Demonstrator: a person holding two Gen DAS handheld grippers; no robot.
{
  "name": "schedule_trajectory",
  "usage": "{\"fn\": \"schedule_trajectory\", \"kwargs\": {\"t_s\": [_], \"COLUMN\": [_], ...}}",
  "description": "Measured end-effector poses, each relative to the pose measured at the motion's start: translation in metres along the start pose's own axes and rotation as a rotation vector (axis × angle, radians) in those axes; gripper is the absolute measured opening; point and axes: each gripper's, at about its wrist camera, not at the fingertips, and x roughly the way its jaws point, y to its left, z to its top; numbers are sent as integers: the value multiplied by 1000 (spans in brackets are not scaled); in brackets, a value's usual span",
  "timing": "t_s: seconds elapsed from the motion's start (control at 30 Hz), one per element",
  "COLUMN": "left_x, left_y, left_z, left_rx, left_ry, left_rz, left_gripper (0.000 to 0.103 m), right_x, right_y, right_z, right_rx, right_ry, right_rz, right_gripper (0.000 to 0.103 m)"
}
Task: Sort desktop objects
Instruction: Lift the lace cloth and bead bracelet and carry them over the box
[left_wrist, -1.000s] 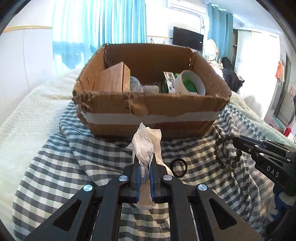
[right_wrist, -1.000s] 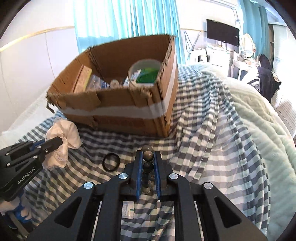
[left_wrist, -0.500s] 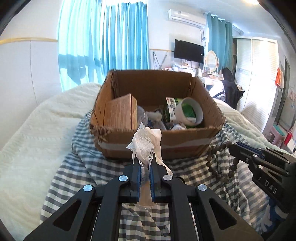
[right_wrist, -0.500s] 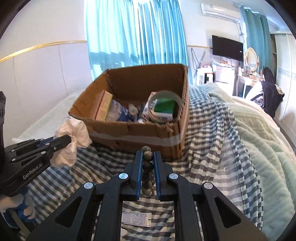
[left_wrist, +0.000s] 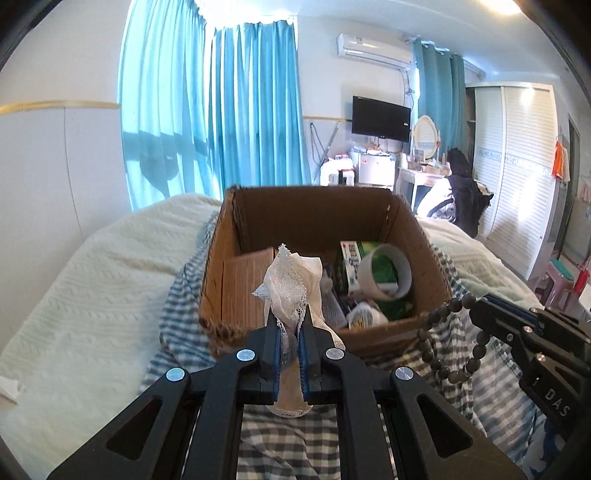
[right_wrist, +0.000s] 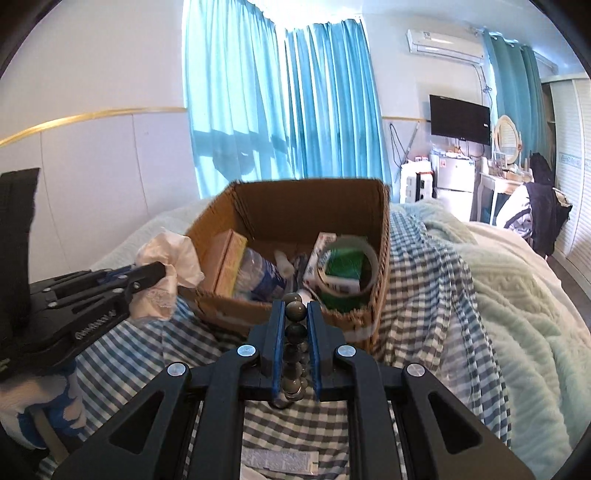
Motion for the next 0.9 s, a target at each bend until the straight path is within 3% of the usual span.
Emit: {"fn": "schedule_trajectory", "kwargs": {"t_s": [0.53, 0.9], "left_x": [1, 31], "left_y": [19, 19], "left_z": [59, 69], "left_rx": [-5, 5], "left_ry": [-83, -74], "left_rz": [10, 25], "left_gripper": [8, 8], "right_x": [-18, 3], "right_y": [6, 13], "right_z": [54, 78], "right_rx": [13, -26], "right_ry": [-113, -131], "right_rz": [51, 51], "right_gripper": [11, 11]}}
